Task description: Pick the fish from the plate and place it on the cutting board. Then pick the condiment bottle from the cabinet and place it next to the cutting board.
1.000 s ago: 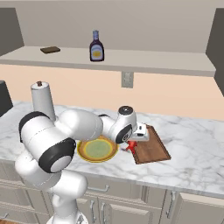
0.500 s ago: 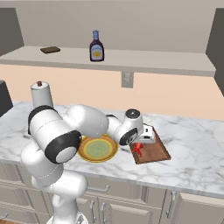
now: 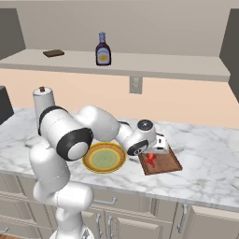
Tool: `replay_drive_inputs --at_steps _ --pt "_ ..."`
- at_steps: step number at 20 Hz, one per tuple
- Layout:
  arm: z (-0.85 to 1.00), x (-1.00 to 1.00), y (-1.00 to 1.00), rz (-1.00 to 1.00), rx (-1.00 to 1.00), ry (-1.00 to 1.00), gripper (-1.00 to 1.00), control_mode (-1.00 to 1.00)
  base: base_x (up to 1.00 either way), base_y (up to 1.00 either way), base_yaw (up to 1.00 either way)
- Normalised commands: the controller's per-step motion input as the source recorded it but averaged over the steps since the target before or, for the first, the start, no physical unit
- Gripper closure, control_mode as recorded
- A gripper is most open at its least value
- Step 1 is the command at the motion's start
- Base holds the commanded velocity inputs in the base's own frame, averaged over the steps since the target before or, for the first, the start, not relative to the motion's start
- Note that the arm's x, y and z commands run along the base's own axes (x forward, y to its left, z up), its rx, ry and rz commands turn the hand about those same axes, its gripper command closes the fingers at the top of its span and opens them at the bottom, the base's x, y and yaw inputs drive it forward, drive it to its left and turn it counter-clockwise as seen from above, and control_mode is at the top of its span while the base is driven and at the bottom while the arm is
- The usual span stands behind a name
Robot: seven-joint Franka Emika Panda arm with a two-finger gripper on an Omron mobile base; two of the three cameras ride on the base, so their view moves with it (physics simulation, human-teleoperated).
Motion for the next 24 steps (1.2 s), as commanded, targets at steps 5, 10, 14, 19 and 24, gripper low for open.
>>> replay_drive_inputs --at_steps 5,10,14,19,24 --pt "-0.19 0.22 -0.08 0.00 0.00 -0.03 1.00 -1.00 0.00 0.00 0.00" --pt "-0.27 0.16 -0.04 0.00 0.00 -0.05 1.00 -1.00 0.00 0.00 0.00" --pt "-0.27 0.16 -0.04 0.00 0.00 -0.04 1.00 -1.00 0.00 0.00 0.00" --pt "-0.04 0.07 -0.04 0.00 0.01 0.00 -1.00 -1.00 0.00 0.00 0.00" --pt "0.32 0.00 -0.01 0.00 0.00 0.00 -1.00 -1.00 0.00 0.00 0.00"
